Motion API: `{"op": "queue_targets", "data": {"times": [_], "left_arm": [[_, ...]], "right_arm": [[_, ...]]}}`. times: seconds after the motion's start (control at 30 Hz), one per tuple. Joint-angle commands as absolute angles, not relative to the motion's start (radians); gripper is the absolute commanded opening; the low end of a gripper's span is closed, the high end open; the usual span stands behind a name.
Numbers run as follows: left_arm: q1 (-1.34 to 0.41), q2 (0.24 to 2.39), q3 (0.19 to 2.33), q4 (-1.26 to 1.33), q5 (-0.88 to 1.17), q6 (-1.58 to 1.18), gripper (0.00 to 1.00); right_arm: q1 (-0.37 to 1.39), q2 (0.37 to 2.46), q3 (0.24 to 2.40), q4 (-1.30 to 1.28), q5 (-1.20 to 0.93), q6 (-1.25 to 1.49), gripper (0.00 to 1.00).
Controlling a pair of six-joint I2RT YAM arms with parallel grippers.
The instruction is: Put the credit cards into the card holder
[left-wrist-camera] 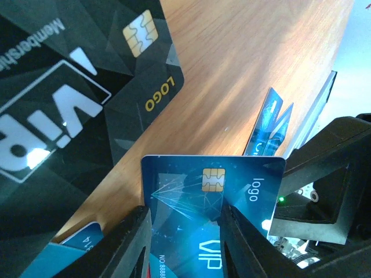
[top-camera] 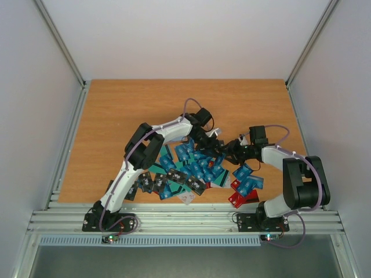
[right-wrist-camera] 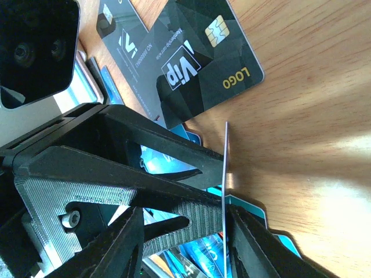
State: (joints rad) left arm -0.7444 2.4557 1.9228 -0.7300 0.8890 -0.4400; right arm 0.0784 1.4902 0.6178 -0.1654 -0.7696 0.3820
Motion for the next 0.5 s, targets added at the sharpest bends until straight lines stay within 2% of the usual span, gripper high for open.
{"op": "queue_targets", "data": {"times": [0.0,0.17,0.33,0.47], "left_arm": [[-0.763,2.485,1.910,-0.747,0.942,-0.467,0.36],[-0.758,2.487,1.907,-0.743,0.942,-0.475,0.35],[-0.752,2.485,1.898,-0.730,0.945,-0.479,0.34],[-0.747,2.479,1.873,-0.685,0.959,-0.507,0.32]], "right_arm": [[0.082,1.512,0.637,-0.067,-0.790,0.360,0.40],[0.083,1.563,0.650,-0.096,-0.777,0.334,0.33],[0.083,1.579,0.652,-0.131,-0.765,0.303,0.20],[0.084,1.597,0.658,-0.144,-0.764,0.287,0.13]]}}
